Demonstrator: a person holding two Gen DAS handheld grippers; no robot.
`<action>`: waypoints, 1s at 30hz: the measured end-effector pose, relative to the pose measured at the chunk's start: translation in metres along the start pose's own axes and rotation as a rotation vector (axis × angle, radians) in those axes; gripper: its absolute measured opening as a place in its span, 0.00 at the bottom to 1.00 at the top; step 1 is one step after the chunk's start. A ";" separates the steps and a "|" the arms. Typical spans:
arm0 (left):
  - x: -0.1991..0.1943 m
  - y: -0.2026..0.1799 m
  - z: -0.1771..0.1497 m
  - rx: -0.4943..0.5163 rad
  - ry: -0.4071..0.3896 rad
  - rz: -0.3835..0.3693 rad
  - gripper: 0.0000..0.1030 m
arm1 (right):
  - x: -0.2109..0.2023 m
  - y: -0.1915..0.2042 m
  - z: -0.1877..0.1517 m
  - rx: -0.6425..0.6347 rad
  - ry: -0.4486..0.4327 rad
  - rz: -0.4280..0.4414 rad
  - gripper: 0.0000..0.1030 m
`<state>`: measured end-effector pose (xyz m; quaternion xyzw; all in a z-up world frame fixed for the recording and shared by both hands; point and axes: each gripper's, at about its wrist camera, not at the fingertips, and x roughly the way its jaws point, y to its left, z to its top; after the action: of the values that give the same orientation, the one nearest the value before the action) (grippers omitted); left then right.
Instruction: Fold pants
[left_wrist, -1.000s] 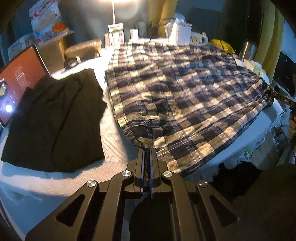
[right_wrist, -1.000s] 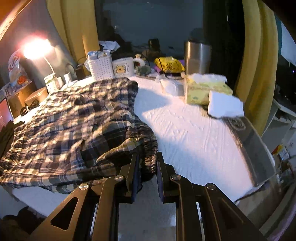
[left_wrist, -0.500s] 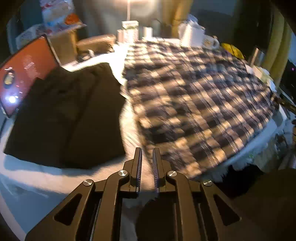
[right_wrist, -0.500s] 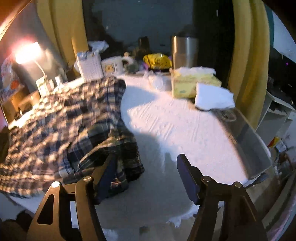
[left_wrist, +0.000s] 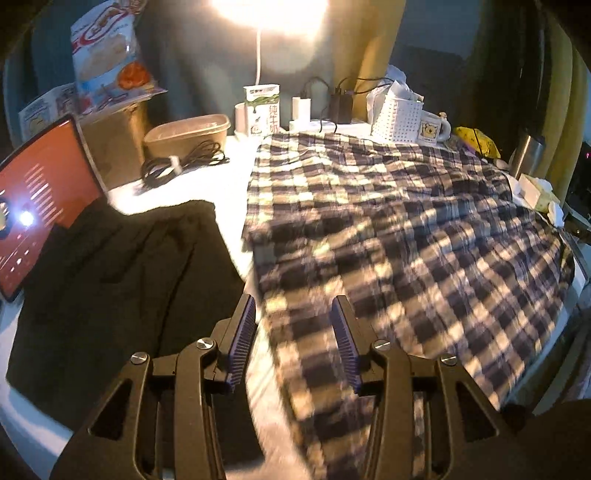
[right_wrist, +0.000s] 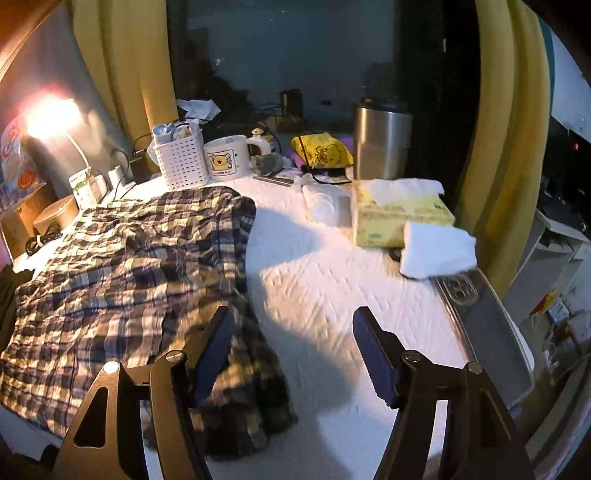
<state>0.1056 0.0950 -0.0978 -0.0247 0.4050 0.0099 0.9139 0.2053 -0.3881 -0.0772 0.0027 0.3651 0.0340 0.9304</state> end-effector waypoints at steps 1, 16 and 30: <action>0.004 0.000 0.004 -0.002 0.000 -0.004 0.41 | 0.002 0.001 0.004 -0.006 0.002 -0.001 0.67; 0.049 0.028 0.059 -0.096 -0.006 -0.001 0.41 | 0.061 0.015 0.096 -0.057 0.000 0.017 0.67; 0.100 0.029 0.087 -0.089 0.055 -0.004 0.41 | 0.168 0.036 0.143 -0.150 0.148 0.178 0.67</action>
<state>0.2364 0.1286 -0.1146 -0.0663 0.4292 0.0254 0.9004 0.4237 -0.3379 -0.0853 -0.0369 0.4275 0.1437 0.8918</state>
